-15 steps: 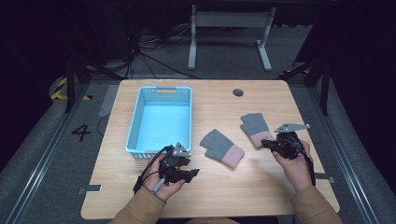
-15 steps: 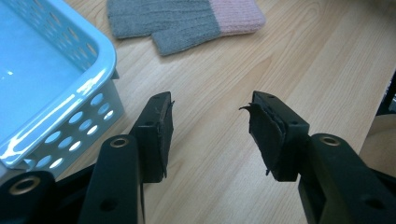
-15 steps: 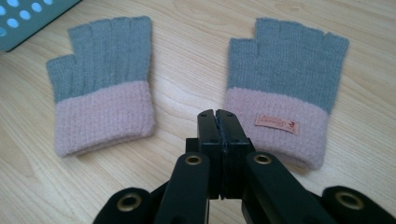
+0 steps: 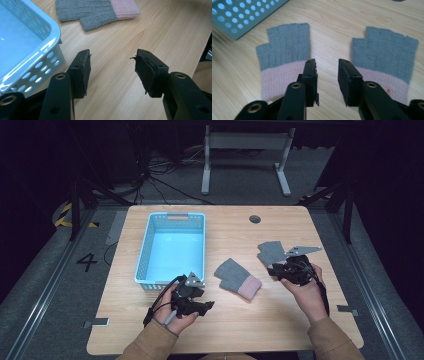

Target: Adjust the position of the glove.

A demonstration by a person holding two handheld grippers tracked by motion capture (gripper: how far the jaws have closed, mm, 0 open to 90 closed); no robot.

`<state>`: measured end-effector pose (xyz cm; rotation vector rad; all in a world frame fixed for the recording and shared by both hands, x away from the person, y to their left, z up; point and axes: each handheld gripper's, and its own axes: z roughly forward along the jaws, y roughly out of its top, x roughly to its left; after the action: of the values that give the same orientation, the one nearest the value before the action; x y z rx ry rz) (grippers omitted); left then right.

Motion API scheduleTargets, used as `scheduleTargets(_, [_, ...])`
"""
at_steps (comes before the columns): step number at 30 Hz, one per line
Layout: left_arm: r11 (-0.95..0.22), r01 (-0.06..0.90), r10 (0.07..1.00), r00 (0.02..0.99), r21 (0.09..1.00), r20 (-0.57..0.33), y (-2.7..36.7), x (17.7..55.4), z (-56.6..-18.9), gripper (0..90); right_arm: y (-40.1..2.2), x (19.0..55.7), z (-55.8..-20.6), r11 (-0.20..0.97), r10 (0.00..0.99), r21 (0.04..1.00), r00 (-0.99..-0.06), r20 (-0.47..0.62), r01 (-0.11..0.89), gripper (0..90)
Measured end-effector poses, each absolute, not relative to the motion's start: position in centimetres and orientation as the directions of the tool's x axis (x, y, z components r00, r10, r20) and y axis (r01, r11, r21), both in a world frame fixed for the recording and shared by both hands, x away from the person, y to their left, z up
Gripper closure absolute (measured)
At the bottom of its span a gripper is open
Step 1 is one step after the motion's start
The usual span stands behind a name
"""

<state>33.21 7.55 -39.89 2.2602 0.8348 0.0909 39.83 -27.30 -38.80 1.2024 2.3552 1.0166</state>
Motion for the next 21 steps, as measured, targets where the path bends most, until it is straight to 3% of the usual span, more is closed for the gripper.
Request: scheduleTargets(21, [-0.553, 0.542, 0.574, 0.798, 0.634, -0.181, 7.9, 33.7, -39.7, 48.4, -18.4, 43.8, -41.6, 0.528, 0.712, 0.586, -0.697, 0.089, 0.615, 52.7])
